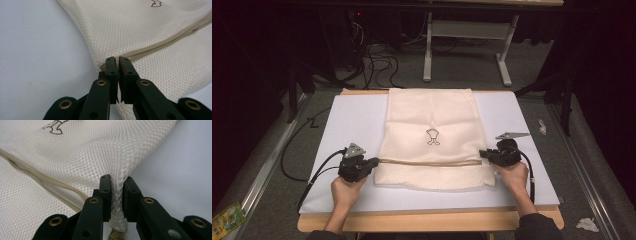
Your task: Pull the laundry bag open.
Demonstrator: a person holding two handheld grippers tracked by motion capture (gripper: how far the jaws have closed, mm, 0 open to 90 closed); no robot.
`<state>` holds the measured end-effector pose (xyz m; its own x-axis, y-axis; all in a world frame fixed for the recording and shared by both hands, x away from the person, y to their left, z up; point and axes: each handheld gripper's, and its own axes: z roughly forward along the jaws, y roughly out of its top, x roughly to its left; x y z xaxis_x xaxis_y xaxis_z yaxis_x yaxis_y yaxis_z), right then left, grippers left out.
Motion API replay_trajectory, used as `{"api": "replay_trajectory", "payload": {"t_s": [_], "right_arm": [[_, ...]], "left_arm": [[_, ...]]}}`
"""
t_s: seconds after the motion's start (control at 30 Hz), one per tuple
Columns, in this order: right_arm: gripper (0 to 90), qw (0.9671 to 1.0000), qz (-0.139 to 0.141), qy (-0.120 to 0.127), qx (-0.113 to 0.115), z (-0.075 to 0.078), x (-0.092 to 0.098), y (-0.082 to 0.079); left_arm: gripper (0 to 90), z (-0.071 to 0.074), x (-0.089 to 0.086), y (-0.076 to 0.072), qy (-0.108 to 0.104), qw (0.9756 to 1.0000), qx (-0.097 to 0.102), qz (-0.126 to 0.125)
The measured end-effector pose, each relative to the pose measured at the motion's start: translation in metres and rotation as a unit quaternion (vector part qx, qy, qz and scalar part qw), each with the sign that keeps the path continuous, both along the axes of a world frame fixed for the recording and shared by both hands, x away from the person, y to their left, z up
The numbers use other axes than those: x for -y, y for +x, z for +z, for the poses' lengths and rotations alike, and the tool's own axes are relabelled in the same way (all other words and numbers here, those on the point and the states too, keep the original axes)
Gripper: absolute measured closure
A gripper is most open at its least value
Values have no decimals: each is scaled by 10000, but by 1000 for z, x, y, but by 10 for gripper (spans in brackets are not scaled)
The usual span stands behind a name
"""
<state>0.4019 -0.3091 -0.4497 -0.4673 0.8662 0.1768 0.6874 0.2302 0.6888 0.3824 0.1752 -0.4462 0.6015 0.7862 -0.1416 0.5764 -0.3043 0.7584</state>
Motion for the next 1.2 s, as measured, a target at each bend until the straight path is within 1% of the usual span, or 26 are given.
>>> {"api": "replay_trajectory", "payload": {"t_s": [0.1,0.17,0.27,0.3,0.37,0.43,0.5,0.57,0.7,0.83,0.93,1.0,1.03,1.1,1.2], "right_arm": [[773,10000,-25,-8,5,0,0,0],[753,10000,-36,-57,16,0,0,0],[730,9999,-28,-96,67,0,0,-1],[702,9999,-60,-109,84,1,0,-2],[680,9998,-107,-104,130,2,0,-2],[649,9996,-124,-128,226,5,0,-4],[634,9994,-135,-124,302,7,0,-6],[633,9990,-157,-128,402,11,2,-8],[636,9979,-218,-38,606,20,7,-14],[652,9967,-259,46,772,27,11,-19],[667,9958,-341,169,828,30,17,-22],[684,9955,-359,214,851,30,20,-23],[687,9953,-388,277,843,30,22,-24],[687,9949,-429,285,862,30,26,-25],[688,9935,-556,324,935,31,33,-28]], "left_arm": [[860,-2,2,1,31,10000,-52,9],[856,-3,3,1,27,10000,-54,0],[830,-2,1,1,4,10000,-8,-31],[797,-1,1,1,-10,10000,11,-19],[753,0,0,0,-52,10000,57,1],[690,2,-1,-2,-72,9999,145,36],[658,3,-3,-2,-71,9998,197,62],[642,5,-5,-3,-77,9996,260,108],[625,10,-11,-2,-127,9990,382,182],[620,13,-14,-3,-161,9987,433,223],[617,16,-18,-3,-175,9982,499,288],[613,18,-21,-3,-220,9978,542,310],[609,19,-23,-4,-262,9976,555,324],[606,21,-25,-4,-287,9971,599,359],[604,22,-30,-3,-259,9966,649,446]]}}
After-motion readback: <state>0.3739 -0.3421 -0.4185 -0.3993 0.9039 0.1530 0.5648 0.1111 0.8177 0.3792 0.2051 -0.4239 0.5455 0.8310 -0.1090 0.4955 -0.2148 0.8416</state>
